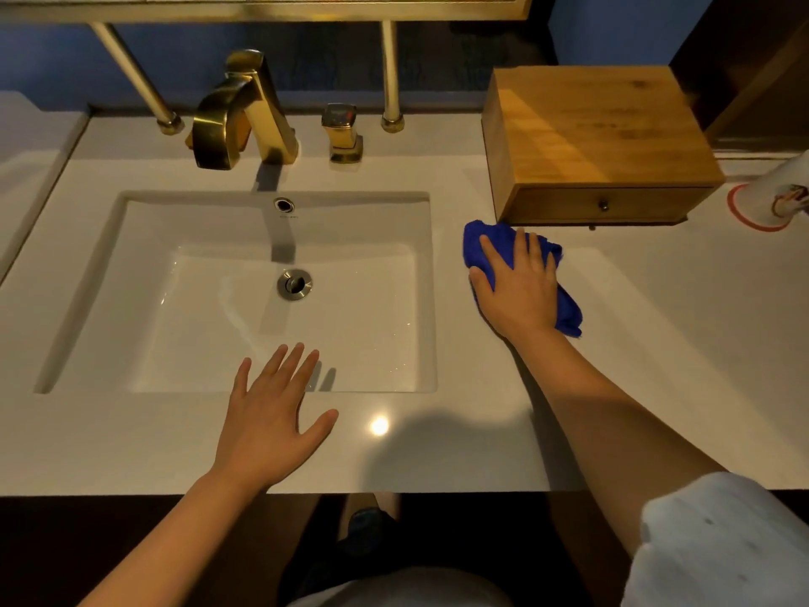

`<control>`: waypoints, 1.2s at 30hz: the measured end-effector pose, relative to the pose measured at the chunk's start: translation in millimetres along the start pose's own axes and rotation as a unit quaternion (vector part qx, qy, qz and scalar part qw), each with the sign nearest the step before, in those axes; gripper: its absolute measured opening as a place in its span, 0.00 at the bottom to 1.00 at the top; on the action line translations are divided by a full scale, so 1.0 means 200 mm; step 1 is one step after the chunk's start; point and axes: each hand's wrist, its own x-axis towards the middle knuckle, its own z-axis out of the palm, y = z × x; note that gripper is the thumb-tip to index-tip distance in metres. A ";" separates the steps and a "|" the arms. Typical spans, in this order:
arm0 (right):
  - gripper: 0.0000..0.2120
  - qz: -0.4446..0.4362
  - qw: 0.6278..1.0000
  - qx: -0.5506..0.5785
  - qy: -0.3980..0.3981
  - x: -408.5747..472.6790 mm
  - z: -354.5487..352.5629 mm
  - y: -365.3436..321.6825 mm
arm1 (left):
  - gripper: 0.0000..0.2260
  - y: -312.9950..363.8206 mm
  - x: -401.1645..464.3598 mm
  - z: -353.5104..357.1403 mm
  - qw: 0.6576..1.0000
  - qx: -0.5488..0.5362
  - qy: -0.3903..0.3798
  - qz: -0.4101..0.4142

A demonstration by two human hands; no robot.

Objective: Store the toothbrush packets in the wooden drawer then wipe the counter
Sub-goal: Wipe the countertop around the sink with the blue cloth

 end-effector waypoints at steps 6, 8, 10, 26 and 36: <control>0.24 -0.079 0.996 0.040 -0.004 -0.02 0.05 -0.27 | 0.33 0.00 0.00 0.01 1.000 -0.005 0.007 0.003; 0.22 -0.089 0.995 0.041 -0.004 -0.03 0.06 -0.30 | 0.33 0.00 0.00 0.01 1.000 -0.003 0.010 0.004; 0.21 -0.092 0.994 0.050 -0.005 -0.04 0.05 -0.32 | 0.33 0.00 0.00 0.01 1.000 -0.003 0.013 0.005; 0.24 -0.079 0.994 0.058 -0.046 -0.62 0.05 -0.42 | 0.34 -0.01 0.00 0.02 1.000 0.002 0.023 0.005; 0.22 -0.160 0.976 0.106 -0.101 -0.77 -0.14 -0.17 | 0.34 -0.01 -0.01 0.03 0.999 0.003 0.030 0.011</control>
